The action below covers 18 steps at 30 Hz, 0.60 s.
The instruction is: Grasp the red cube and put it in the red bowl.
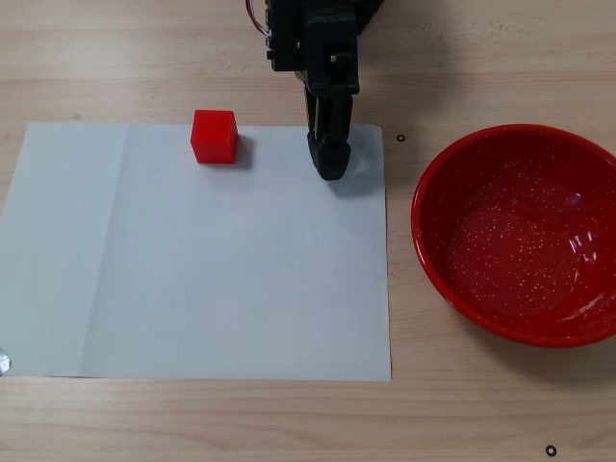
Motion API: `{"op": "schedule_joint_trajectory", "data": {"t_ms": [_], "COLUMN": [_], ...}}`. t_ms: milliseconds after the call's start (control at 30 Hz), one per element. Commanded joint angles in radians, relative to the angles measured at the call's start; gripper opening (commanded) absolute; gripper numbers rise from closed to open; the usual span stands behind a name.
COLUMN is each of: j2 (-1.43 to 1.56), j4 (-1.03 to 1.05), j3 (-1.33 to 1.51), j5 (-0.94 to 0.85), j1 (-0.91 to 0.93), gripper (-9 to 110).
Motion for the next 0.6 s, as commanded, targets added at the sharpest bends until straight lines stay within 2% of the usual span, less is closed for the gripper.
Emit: {"op": "schedule_joint_trajectory", "data": {"t_ms": [0, 567], "j2": [0.008, 0.008], "j4": [0.009, 0.009], "j3": [0.006, 0.006], "j5": [-0.138, -0.143], "j1": [0.009, 0.009], "gripper": [0, 0]}}
